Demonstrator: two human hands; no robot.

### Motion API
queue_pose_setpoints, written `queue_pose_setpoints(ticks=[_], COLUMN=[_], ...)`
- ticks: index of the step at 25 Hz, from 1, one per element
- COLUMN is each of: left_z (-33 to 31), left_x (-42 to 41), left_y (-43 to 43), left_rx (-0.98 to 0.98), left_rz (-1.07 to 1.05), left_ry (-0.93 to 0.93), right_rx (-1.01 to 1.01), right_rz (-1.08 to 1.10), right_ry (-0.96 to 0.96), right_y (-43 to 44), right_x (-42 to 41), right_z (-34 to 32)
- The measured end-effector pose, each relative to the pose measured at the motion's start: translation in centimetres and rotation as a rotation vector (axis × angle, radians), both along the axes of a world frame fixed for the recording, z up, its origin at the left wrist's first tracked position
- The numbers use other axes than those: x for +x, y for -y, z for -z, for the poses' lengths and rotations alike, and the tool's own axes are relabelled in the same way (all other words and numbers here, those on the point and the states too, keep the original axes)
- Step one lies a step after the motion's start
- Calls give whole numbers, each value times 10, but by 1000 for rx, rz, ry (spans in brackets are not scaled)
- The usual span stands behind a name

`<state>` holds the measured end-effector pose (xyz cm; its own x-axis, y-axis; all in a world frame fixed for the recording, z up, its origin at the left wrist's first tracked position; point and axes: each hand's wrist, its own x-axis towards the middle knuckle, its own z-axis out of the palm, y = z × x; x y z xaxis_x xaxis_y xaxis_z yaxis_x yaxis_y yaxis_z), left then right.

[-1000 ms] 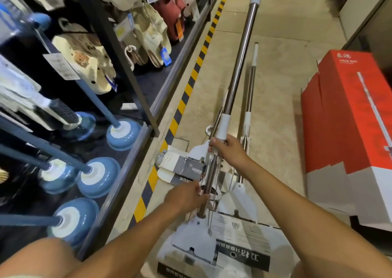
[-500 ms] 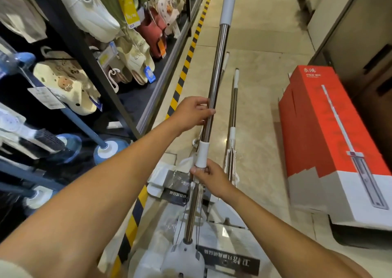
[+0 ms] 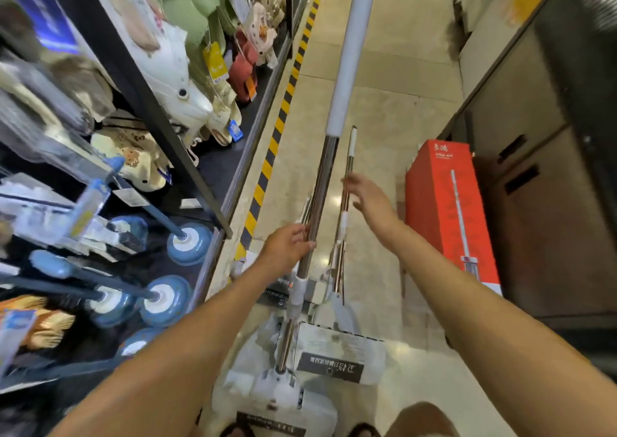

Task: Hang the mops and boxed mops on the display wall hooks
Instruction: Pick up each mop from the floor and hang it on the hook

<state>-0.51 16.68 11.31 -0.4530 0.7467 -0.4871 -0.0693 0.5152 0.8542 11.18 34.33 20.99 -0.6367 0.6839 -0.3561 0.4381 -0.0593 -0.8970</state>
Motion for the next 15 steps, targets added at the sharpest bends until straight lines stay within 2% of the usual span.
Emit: queue_pose_setpoints(ticks=[2,4,7,10,15], left_z=[-27,-56,-103,-164,-254], left_x=[18,34,51,57,38], left_y=[20,38,68,92,97], left_rx=[-33,-102,-188,-255,-98], left_rz=[-1,26,169,290,97], left_ry=[44,2,-70,-59,-45], right_rx=[-39,-1,71,54,131], right_rz=[60,20,-36,-52,-131], right_ry=[-177,-327,-402,-405,-234], right_y=[3,17,47,77,121], right_x=[-19,-30,-35,-29,-2], right_z=[-79,-148,-226,-269,-306])
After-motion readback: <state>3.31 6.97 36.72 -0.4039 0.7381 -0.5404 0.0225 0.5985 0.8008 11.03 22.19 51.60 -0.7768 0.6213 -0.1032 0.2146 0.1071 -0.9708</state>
